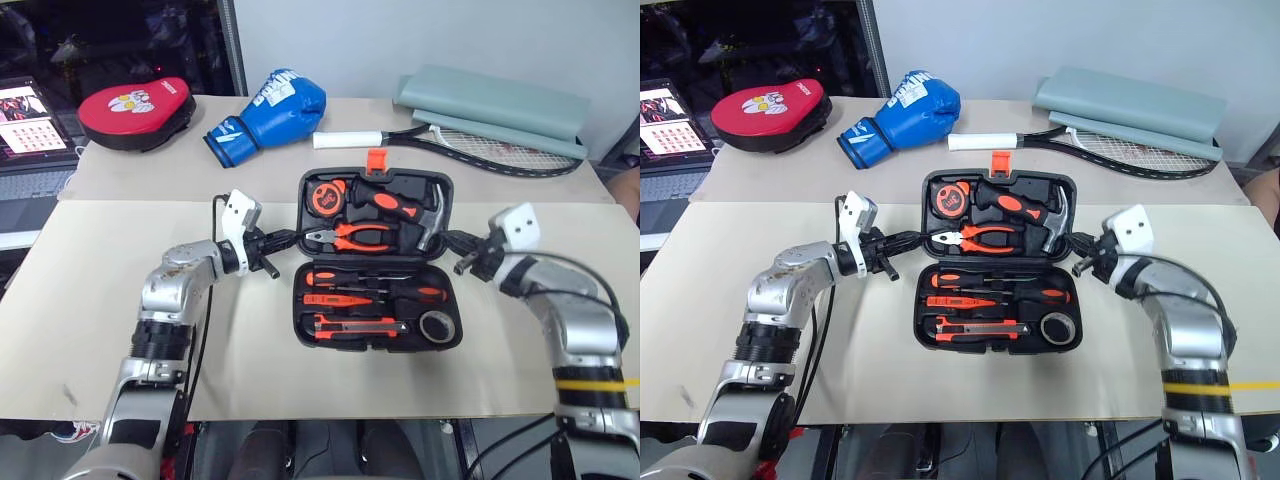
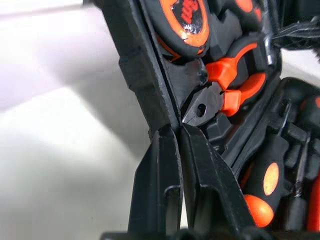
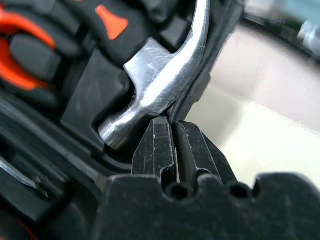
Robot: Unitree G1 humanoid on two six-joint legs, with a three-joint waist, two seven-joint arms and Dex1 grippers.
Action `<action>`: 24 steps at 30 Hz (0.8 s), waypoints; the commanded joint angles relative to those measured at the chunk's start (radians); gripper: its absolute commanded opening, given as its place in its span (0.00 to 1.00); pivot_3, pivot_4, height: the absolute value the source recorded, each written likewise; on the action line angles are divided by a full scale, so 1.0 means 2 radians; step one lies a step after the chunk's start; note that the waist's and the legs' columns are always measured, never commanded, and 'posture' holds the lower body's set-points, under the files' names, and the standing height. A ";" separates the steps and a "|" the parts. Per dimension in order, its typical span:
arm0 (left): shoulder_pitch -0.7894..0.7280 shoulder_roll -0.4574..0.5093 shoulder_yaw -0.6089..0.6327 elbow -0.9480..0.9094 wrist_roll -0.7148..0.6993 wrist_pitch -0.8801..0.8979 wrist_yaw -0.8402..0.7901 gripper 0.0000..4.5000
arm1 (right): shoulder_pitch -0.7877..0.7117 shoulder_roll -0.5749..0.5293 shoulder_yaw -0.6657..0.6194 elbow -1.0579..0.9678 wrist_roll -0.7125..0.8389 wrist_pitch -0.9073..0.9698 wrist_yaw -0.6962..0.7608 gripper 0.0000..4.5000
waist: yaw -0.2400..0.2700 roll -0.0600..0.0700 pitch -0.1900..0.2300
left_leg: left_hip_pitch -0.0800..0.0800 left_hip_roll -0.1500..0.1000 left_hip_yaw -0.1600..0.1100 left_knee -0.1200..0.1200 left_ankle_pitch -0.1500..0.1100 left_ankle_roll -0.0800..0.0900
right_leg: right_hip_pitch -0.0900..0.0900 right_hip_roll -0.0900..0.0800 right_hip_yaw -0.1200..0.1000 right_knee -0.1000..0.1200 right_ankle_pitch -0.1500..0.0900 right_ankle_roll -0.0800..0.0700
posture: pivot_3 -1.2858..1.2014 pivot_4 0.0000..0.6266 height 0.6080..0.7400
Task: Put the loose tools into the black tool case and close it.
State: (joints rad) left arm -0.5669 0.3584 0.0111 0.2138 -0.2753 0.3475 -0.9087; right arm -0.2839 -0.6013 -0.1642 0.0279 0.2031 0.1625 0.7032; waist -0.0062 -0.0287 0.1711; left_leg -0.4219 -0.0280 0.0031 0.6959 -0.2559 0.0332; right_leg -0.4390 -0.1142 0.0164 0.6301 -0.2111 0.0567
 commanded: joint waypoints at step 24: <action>0.096 0.018 -0.026 -0.035 0.045 -0.231 -0.001 0.08 | 0.183 -0.062 0.001 -0.025 -0.147 -0.401 -0.054 0.09 | -0.003 0.000 0.000 | 0.012 0.001 0.000 0.000 -0.002 0.003 | 0.010 0.001 0.001 -0.001 0.000 -0.001 | 0.52 0.24 0.97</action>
State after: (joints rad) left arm -0.3873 0.3860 -0.0215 0.1926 -0.1729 -0.1261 -0.8987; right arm 0.0514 -0.7066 -0.1737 0.0259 -0.0895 -0.5916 0.5788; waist -0.0119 -0.0278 0.1704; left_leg -0.3982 -0.0252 0.0035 0.6953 -0.2597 0.0401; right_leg -0.4184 -0.1123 0.0177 0.6285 -0.2119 0.0550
